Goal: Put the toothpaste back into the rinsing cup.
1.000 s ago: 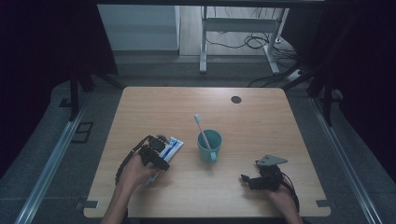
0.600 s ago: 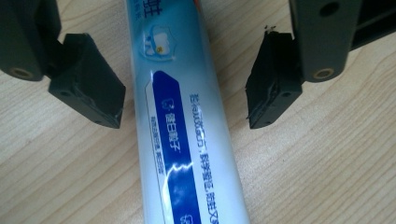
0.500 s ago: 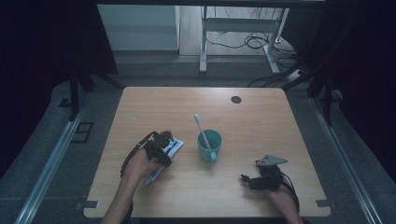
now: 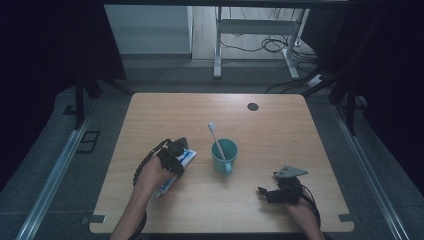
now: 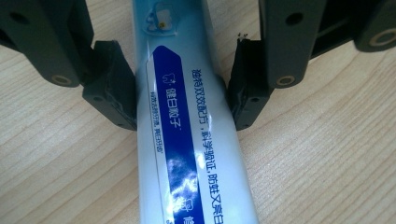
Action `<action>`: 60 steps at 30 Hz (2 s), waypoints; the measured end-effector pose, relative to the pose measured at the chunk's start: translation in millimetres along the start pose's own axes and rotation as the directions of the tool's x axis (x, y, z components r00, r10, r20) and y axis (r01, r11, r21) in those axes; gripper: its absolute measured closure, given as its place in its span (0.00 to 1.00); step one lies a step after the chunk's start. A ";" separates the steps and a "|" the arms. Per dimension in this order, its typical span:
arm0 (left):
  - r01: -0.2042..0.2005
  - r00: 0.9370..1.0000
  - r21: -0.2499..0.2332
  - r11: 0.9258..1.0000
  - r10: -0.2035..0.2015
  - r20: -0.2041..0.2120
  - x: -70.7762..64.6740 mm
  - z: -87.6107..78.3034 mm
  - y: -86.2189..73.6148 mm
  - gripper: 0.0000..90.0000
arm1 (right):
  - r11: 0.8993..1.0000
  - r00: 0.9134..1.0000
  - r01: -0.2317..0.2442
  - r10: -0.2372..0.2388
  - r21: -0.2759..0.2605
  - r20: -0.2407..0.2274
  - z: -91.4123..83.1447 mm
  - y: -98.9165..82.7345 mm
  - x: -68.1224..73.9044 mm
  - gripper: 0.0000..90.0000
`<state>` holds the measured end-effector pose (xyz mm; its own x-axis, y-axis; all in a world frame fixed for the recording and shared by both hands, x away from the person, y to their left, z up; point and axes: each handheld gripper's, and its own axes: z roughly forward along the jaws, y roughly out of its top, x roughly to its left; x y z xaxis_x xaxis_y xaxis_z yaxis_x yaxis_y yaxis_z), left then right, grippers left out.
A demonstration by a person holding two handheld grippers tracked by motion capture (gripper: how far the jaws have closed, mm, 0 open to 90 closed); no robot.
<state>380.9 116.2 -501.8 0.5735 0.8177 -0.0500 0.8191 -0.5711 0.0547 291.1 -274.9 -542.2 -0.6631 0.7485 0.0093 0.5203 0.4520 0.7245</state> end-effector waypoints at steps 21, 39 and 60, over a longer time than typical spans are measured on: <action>-0.031 0.998 0.000 1.000 0.031 0.050 4.7 -10.4 -1.8 0.80 | 1.000 1.000 0.000 0.000 0.000 0.000 0.0 0.0 -0.1 0.14; -0.097 0.992 -0.086 0.992 0.104 0.075 1.1 -19.8 -8.6 0.81 | 1.000 1.000 0.000 0.000 0.000 0.000 0.0 0.0 0.0 0.14; -0.133 0.985 -0.355 0.925 0.162 0.055 -7.9 -47.3 -27.7 0.81 | 1.000 1.000 0.001 -0.001 0.001 0.001 0.0 0.0 -0.1 0.14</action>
<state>352.9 129.0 -455.8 0.6988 0.7090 -0.0950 0.6762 -0.6114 0.4110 291.1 -275.0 -542.2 -0.6636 0.7481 0.0079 0.5198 0.4534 0.7241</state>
